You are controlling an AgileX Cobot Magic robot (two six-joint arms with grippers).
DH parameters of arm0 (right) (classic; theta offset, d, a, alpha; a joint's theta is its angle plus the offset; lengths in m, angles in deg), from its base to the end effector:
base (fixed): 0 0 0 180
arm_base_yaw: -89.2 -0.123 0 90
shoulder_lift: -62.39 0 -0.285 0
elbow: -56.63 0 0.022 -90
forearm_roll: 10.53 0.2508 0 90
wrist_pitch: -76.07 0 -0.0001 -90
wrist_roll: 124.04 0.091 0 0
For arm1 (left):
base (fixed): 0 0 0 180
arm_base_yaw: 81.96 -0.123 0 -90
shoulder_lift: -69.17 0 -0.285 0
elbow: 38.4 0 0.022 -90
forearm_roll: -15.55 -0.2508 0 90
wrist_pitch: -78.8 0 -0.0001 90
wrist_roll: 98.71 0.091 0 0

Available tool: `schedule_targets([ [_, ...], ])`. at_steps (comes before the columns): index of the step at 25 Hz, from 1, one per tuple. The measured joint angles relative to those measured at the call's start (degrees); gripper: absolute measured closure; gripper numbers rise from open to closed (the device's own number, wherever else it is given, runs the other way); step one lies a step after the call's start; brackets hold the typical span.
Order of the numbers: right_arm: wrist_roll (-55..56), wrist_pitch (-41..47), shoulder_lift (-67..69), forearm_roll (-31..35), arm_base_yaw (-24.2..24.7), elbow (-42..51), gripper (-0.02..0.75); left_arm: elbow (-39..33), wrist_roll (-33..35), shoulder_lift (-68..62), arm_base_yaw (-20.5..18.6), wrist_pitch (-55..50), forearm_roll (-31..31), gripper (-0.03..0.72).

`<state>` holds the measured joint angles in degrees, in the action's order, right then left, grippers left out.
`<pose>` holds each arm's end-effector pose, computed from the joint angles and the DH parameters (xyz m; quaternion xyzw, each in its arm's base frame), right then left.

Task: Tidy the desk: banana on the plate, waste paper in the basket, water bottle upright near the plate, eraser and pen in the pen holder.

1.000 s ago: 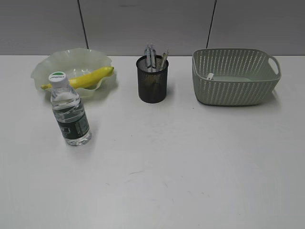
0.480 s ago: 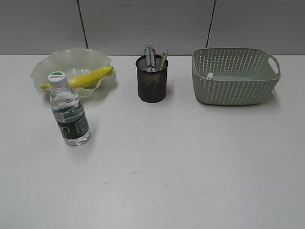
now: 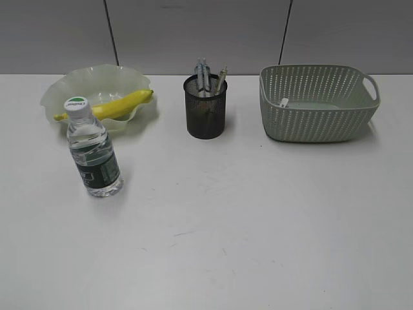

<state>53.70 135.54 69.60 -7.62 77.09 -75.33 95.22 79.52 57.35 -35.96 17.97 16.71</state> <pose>-0.0073 0.0025 0.2817 -0.1062 0.8351 0.0716 0.5350 0.0003 -0.0026 0.2880 0.3246 0.7982 -0.2147 0.4597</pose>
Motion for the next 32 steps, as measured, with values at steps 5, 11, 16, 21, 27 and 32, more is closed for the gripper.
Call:
schedule_targets([
  [5,0.0,0.0,0.0,0.0,8.8,0.0,0.174,0.0,0.0,0.0,-1.3,0.1,0.0,0.251],
  [11,0.0,0.0,0.0,0.0,10.1,0.0,0.174,0.0,0.0,0.5,-14.9,0.1,0.0,0.251],
  [16,0.0,0.0,0.0,0.1,10.1,0.0,0.174,0.0,0.0,2.3,-29.5,0.2,0.0,0.251],
  [21,0.0,0.0,0.0,0.1,10.1,0.0,0.174,0.0,0.0,4.4,-39.4,0.3,0.0,0.251],
  [27,0.0,0.0,0.0,0.2,10.1,0.0,0.174,0.0,0.0,4.4,-43.2,0.3,0.0,0.251],
  [32,0.0,0.0,0.0,0.2,10.1,0.0,0.174,0.0,0.0,4.4,-43.2,0.3,0.1,0.251],
])
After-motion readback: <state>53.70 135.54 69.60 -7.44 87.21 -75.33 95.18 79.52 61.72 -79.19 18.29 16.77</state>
